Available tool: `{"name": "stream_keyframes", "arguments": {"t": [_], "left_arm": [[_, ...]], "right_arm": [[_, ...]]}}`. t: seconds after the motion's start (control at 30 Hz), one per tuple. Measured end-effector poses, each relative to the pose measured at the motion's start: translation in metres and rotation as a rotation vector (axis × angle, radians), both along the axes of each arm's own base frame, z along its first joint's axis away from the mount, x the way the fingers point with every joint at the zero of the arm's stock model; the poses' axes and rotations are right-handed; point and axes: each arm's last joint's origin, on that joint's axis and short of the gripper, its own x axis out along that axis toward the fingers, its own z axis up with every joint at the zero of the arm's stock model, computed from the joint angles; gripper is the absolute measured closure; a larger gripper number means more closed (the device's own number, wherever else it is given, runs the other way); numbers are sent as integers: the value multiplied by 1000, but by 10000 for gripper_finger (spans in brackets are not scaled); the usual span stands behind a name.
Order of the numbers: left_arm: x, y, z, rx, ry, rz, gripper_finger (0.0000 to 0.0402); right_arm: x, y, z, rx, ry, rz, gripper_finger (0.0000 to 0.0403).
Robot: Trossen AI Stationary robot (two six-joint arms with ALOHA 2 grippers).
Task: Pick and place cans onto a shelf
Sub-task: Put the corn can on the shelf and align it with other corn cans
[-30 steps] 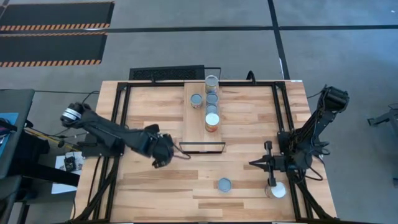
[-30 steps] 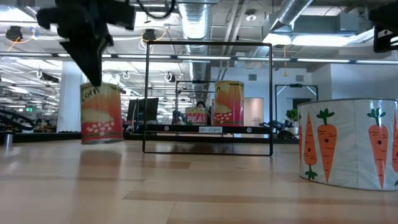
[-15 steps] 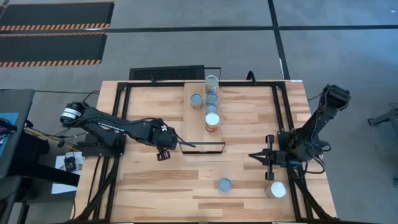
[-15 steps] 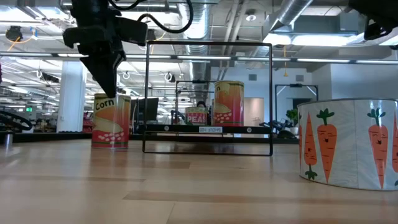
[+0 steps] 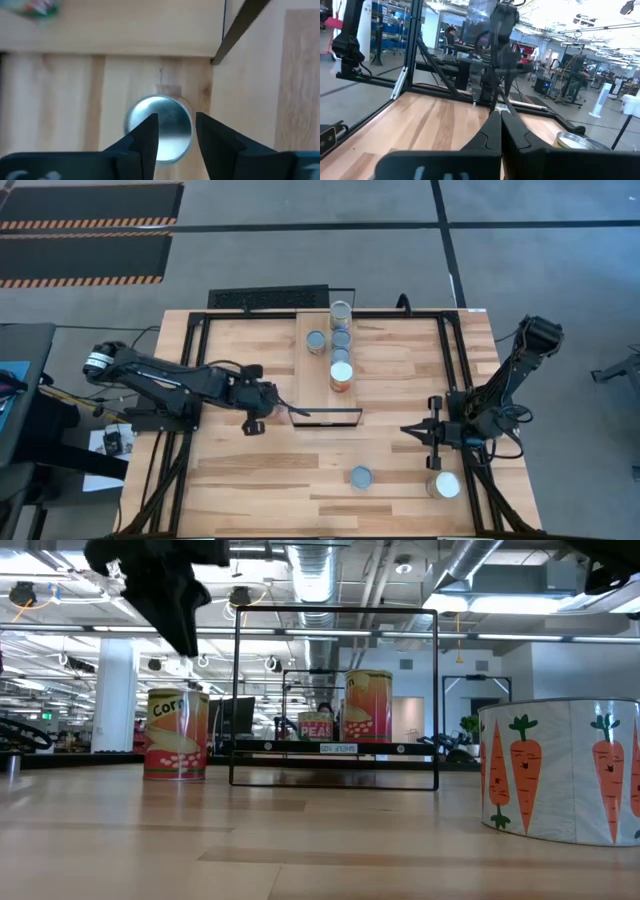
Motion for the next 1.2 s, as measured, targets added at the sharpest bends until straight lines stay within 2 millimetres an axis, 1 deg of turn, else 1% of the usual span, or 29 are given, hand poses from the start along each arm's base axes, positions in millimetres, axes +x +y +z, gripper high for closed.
{"name": "stream_keyframes", "arguments": {"t": [0.07,0.2,0.4,0.5,0.6,0.7,0.83,0.9,0.97,1.07,1.2], "left_arm": [[-7,2,7,13,-35,-34,279],[-24,9,9,4,-52,-78,291],[-44,15,2,-66,-67,-141,321],[-50,15,-1,-82,-62,-192,339],[-50,15,-4,-74,-59,-219,357],[-49,13,-4,-102,-75,-246,374],[-48,8,-3,-146,-92,-278,391],[-48,6,-3,-159,-92,-261,395],[-49,4,-3,-176,-95,-241,396],[-48,0,-4,-199,-92,-215,389],[-49,-6,-4,-216,-97,-194,359]], "right_arm": [[0,0,0,0,2,-11,393],[0,-2,1,11,5,-48,393],[2,-10,4,68,-2,-104,393],[5,-16,1,48,25,-111,397],[11,-25,-1,4,52,-72,399],[17,-40,4,0,42,4,399],[18,-64,3,81,99,126,400],[16,-75,-1,134,160,135,400],[12,-85,-4,174,204,95,400],[5,-93,-8,192,250,34,399],[-1,-98,-9,239,253,6,399]]}}
